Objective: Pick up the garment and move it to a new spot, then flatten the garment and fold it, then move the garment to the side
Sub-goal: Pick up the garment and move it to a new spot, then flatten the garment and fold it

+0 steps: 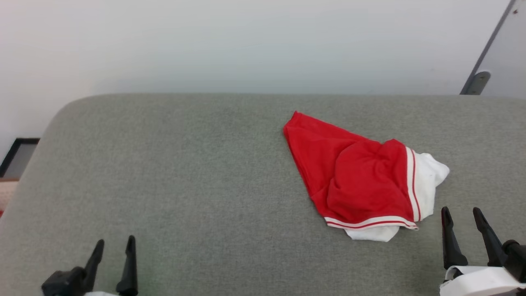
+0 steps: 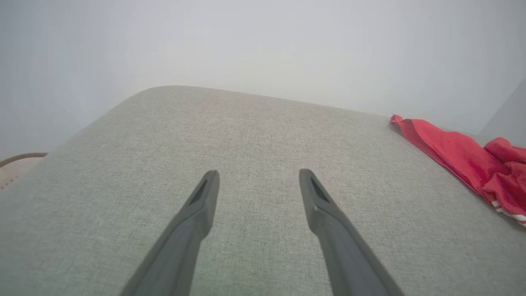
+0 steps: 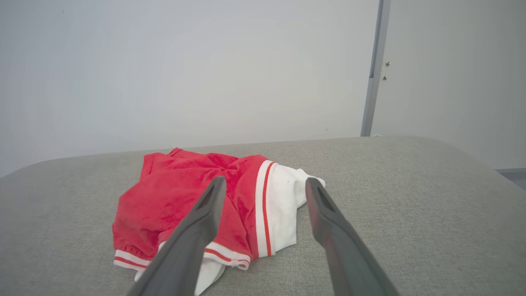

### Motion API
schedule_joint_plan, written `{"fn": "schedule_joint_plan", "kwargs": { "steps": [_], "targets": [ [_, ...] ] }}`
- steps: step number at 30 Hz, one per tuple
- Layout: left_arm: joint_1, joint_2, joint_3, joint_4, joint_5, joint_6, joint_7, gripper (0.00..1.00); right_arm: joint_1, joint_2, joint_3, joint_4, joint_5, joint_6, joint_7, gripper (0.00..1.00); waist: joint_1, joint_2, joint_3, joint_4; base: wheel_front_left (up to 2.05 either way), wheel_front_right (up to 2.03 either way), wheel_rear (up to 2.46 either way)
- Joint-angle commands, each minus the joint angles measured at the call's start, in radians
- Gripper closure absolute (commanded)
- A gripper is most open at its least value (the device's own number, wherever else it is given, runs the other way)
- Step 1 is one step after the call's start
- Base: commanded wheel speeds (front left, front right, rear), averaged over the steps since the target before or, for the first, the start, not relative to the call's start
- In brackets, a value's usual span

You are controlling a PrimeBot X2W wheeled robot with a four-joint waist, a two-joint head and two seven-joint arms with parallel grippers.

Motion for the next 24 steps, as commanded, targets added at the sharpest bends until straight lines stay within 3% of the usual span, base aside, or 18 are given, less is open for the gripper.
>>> {"fn": "schedule_joint_plan", "kwargs": {
  "steps": [1,9,24],
  "targets": [
    [0.019,-0.01,0.024,-0.019,0.027,-0.005,0.0,0.0,0.015,0.0,-0.004,-0.004,0.004,-0.001,-0.001,0.0,0.0,0.0,-0.02,-0.019,0.0,0.0,0.0],
    [0.075,-0.075,0.119,-0.116,0.161,-0.048,0.0,0.0,0.006,0.008,-0.005,-0.042,-0.001,-0.001,-0.001,0.0,0.0,0.0,-0.023,-0.029,0.0,0.0,0.0],
    [0.066,-0.131,0.151,-0.125,0.229,-0.074,0.0,0.0,0.005,0.019,0.009,-0.043,-0.01,-0.001,-0.001,0.0,0.0,0.0,-0.022,-0.027,0.0,0.0,0.0]
  ]
}}
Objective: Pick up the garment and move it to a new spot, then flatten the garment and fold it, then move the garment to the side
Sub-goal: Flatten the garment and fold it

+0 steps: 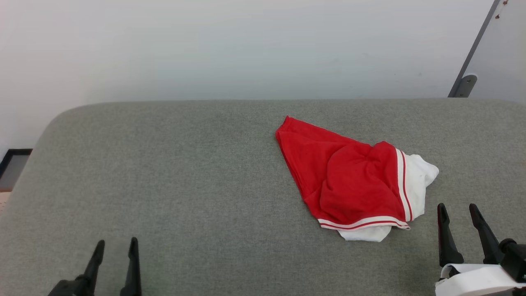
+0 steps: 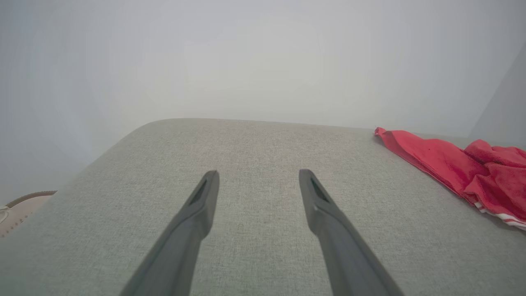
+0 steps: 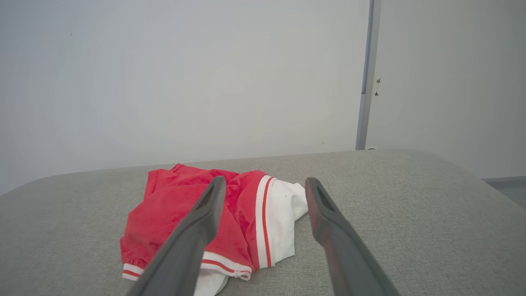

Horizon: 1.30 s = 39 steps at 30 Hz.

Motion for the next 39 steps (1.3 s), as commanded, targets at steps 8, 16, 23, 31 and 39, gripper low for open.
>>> {"fn": "schedule_joint_plan", "kwargs": {
  "steps": [8,16,23,31,39],
  "targets": [
    [-0.001,-0.004,-0.03,0.004,-0.02,-0.004,0.0,0.0,-0.011,-0.004,0.017,0.008,-0.003,-0.001,-0.001,0.0,0.0,0.0,0.003,0.01,0.0,0.0,0.0],
    [-0.012,-0.032,-0.05,0.004,-0.035,-0.004,0.0,0.0,-0.125,-0.132,0.106,0.096,0.082,-0.001,0.19,0.0,0.0,0.0,0.027,0.025,0.0,0.0,0.0],
    [-0.053,-0.046,-0.083,0.021,-0.044,-0.004,0.0,0.0,-0.311,-0.309,0.189,0.209,0.192,-0.001,0.625,0.0,0.0,0.0,0.093,0.044,0.0,0.0,0.0],
    [-0.12,-0.052,-0.11,0.029,-0.052,-0.004,0.0,0.0,-0.476,-0.406,0.294,0.265,0.384,-0.001,0.995,0.0,0.0,0.0,0.178,0.077,0.0,0.0,0.0],
    [-0.173,-0.061,-0.131,0.045,-0.061,-0.004,0.0,0.0,-0.618,-0.379,0.309,0.408,0.366,-0.001,1.041,0.0,0.0,0.0,0.252,0.091,0.0,0.0,0.0]
  ]
}}
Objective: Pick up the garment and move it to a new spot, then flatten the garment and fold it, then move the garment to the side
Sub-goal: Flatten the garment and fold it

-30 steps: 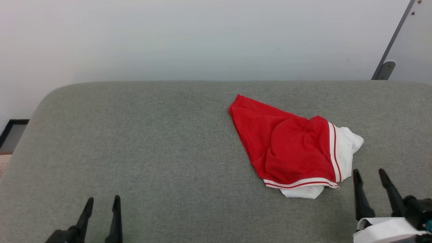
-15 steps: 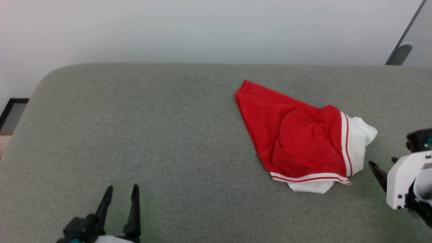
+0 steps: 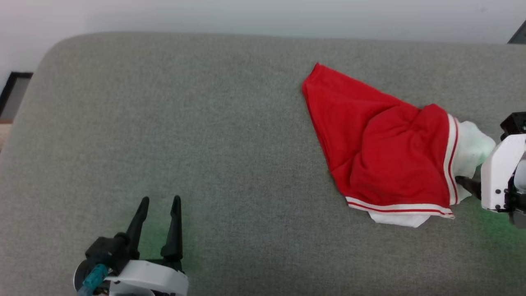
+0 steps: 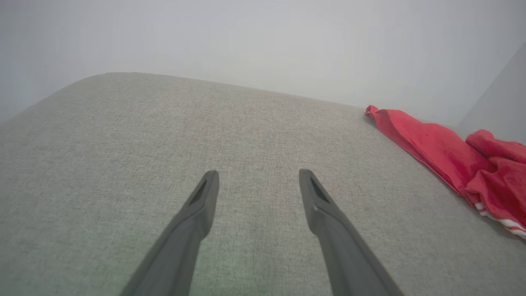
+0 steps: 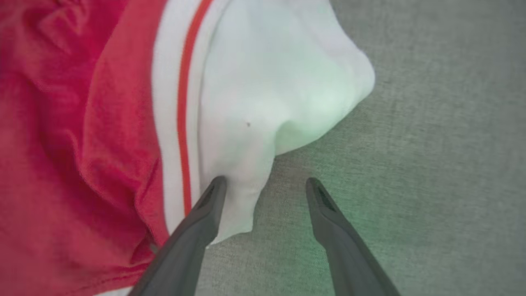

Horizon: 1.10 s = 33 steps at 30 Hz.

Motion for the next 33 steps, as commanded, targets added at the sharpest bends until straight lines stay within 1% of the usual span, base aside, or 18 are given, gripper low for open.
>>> {"fn": "schedule_joint_plan", "kwargs": {
  "steps": [1,4,5,6,8,14,18,21,23,27,29,31,33],
  "targets": [
    [-0.008,-0.003,0.0,0.002,-0.007,-0.002,0.0,0.0,-0.018,0.004,0.001,0.014,-0.003,-0.001,0.005,0.0,0.0,0.0,0.031,0.011,0.0,0.0,0.0],
    [-0.024,-0.004,-0.007,0.006,-0.008,-0.002,0.0,0.0,-0.037,0.012,0.015,0.055,-0.005,-0.001,0.014,0.0,0.0,0.0,0.046,0.012,0.0,0.0,0.0],
    [-0.027,-0.002,-0.007,0.007,-0.01,-0.002,0.0,0.0,-0.04,0.014,0.019,0.063,0.002,-0.001,0.02,0.73,0.0,0.0,0.052,0.012,0.0,0.0,0.0],
    [-0.029,0.0,-0.006,0.008,-0.01,-0.002,0.0,0.0,-0.044,0.016,0.025,0.067,0.011,-0.001,0.024,1.0,0.0,0.0,0.056,0.01,0.0,0.0,0.0],
    [-0.037,0.004,-0.001,0.009,-0.013,-0.002,0.0,0.0,-0.052,0.017,0.029,0.07,0.025,-0.001,0.016,1.0,0.0,0.0,0.065,0.004,0.0,0.0,0.0],
    [-0.051,0.013,0.0,0.008,-0.013,-0.003,0.0,0.0,-0.069,-0.028,0.015,0.08,0.036,-0.003,-0.048,1.0,0.0,0.0,0.075,-0.025,0.0,0.0,0.0],
    [-0.059,0.016,-0.006,0.001,-0.011,-0.003,0.0,0.0,-0.081,-0.057,-0.034,0.097,0.045,-0.002,-0.1,1.0,0.0,0.0,0.077,-0.044,0.0,0.0,0.0],
    [-0.065,0.016,-0.005,-0.007,-0.016,-0.003,0.0,0.0,-0.083,-0.104,-0.075,0.122,0.024,-0.002,-0.145,1.0,0.0,0.0,0.083,-0.054,0.0,0.0,0.0],
    [-0.071,0.019,-0.008,-0.009,-0.019,-0.003,0.0,0.0,-0.083,-0.123,-0.109,0.149,0.019,-0.002,-0.181,1.0,0.0,0.0,0.087,-0.058,0.0,0.0,0.0],
    [-0.08,0.03,-0.011,-0.014,-0.021,-0.003,0.0,0.0,-0.089,-0.169,-0.173,0.21,-0.026,-0.002,-0.244,1.0,0.0,0.0,0.099,-0.066,0.0,0.0,0.0],
    [-0.082,0.033,-0.014,-0.012,-0.022,-0.003,0.0,0.0,-0.099,-0.198,-0.202,0.248,-0.072,-0.002,-0.282,1.0,0.0,0.0,0.104,-0.067,0.0,0.0,0.0],
    [-0.085,0.036,-0.015,-0.013,-0.022,-0.003,0.0,0.0,-0.116,-0.209,-0.245,0.292,-0.114,-0.001,-0.326,1.0,0.0,0.0,0.11,-0.067,0.0,0.0,0.0],
    [-0.087,0.039,-0.016,-0.012,-0.022,-0.003,0.0,0.0,-0.117,-0.201,-0.267,0.334,-0.158,-0.001,-0.348,1.0,0.0,0.0,0.112,-0.068,0.0,0.0,0.0]
  ]
}}
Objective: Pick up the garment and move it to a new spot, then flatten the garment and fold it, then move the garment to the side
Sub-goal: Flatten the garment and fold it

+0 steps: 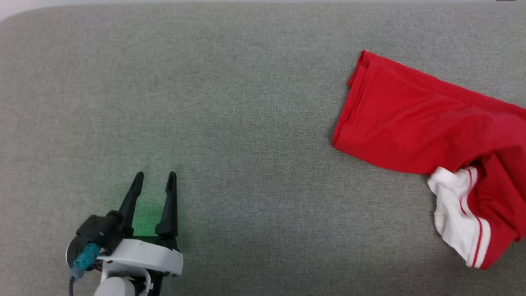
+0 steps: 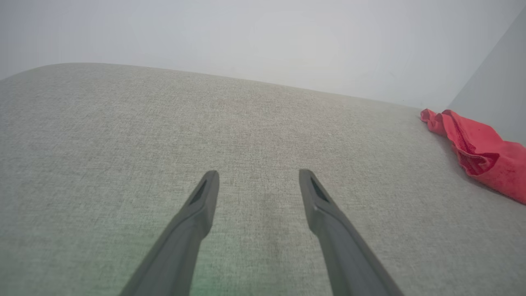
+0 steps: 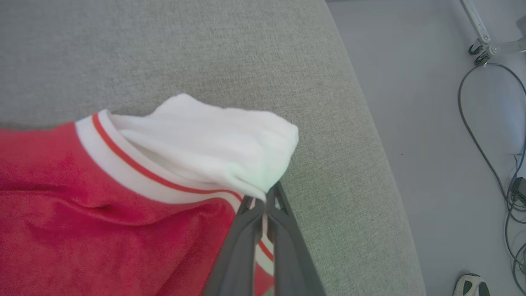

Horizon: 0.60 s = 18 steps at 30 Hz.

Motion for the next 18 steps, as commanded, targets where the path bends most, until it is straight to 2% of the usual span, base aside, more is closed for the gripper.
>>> {"fn": "schedule_joint_plan", "kwargs": {
  "steps": [1,3,6,7,8,9,15,18],
  "targets": [
    [-0.007,0.006,-0.001,-0.001,-0.001,-0.003,0.0,0.0,-0.01,0.011,-0.024,0.042,-0.049,-0.002,-0.023,1.0,0.0,-0.0001,0.004,-0.001,0.0,0.0,0.0],
    [-0.009,0.006,-0.003,0.0,-0.001,-0.003,0.0,0.0,-0.017,0.01,-0.035,0.059,-0.071,-0.002,-0.034,1.0,0.0,-0.0001,0.005,-0.001,0.0,0.0,0.0],
    [-0.012,0.013,-0.005,0.004,0.0,-0.003,0.0,0.0,-0.04,0.051,-0.071,0.085,-0.097,-0.002,-0.078,1.0,0.0,-0.0001,0.005,-0.009,0.0,0.0,0.0],
    [-0.012,0.016,-0.007,0.005,0.001,-0.003,0.0,0.0,-0.042,0.055,-0.08,0.092,-0.108,-0.002,-0.094,0.85,0.0,-0.0001,0.004,-0.012,0.0,0.0,0.0],
    [-0.014,0.018,-0.011,0.007,0.001,-0.003,0.0,0.0,-0.045,0.06,-0.089,0.1,-0.119,-0.002,-0.109,0.21,0.0,-0.0001,0.002,-0.014,0.0,0.0,0.0],
    [-0.016,0.021,-0.013,0.008,0.0,-0.003,0.0,0.0,-0.046,0.066,-0.095,0.105,-0.13,-0.002,-0.121,0.0,0.0,-0.0001,0.0,-0.016,0.0,0.0,0.0],
    [-0.02,0.058,-0.03,0.012,-0.01,-0.003,0.0,0.0,-0.025,0.088,-0.074,0.077,-0.146,-0.002,-0.188,0.0,0.0,-0.0001,-0.029,-0.048,0.0,0.0,0.0],
    [-0.036,0.089,-0.058,0.01,-0.021,-0.003,0.0,0.0,0.005,0.105,-0.022,0.004,-0.121,-0.002,-0.236,0.0,0.0,-0.0001,-0.049,-0.071,0.0,0.0,0.0]
  ]
}}
